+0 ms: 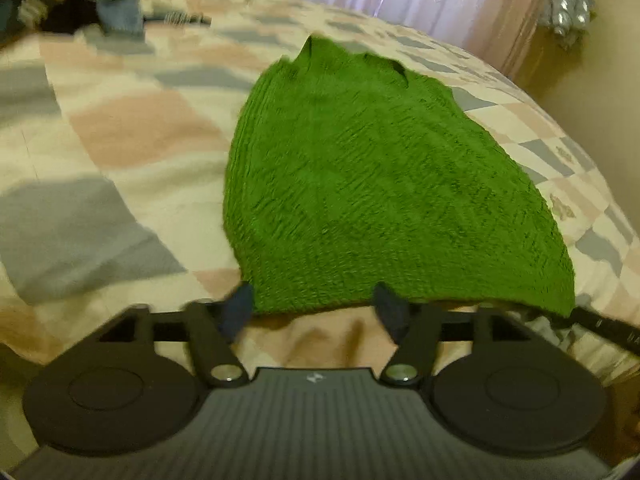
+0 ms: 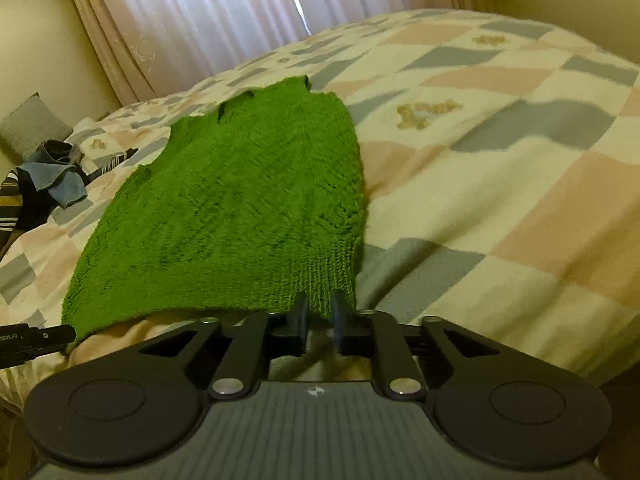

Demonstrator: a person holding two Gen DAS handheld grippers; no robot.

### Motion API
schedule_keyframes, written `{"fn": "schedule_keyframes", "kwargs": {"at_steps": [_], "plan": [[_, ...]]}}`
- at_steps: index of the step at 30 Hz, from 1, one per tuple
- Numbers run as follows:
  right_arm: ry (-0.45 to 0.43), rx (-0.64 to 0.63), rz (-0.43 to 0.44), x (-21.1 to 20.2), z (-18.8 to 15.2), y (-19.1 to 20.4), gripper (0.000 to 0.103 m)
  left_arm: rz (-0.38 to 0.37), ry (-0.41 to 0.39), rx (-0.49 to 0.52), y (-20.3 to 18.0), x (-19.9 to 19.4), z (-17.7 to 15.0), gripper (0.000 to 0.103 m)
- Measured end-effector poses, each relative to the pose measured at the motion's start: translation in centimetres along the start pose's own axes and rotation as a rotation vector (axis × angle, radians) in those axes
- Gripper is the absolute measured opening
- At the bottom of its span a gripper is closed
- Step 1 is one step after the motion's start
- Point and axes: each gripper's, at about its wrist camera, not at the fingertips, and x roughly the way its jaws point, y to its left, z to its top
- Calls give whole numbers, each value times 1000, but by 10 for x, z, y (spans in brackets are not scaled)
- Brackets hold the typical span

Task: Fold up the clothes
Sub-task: 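Open both grippers and release the flattened vest on the bed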

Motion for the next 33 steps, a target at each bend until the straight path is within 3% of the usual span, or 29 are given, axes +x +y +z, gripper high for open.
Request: {"fn": "schedule_keyframes", "kwargs": {"at_steps": [1, 4, 5, 11, 21, 33], "plan": [[-10, -13, -6, -6, 1, 5, 44, 6, -13, 35, -9, -7, 1, 64], [-40, -51, -1, -21, 6, 19, 59, 15, -23, 81, -26, -24, 3, 76], [-50, -64, 1, -26, 7, 24, 71, 16, -29, 84, -30, -29, 3, 83], [-87, -120, 5, -53, 11, 45, 91, 21, -49, 95, -40, -53, -1, 92], [-99, -127, -7, -83, 1, 52, 101, 52, -80, 111, -49, -93, -15, 99], [-138, -146, 8, -107, -5, 60, 101, 88, -118, 161, -67, -125, -24, 102]]}}
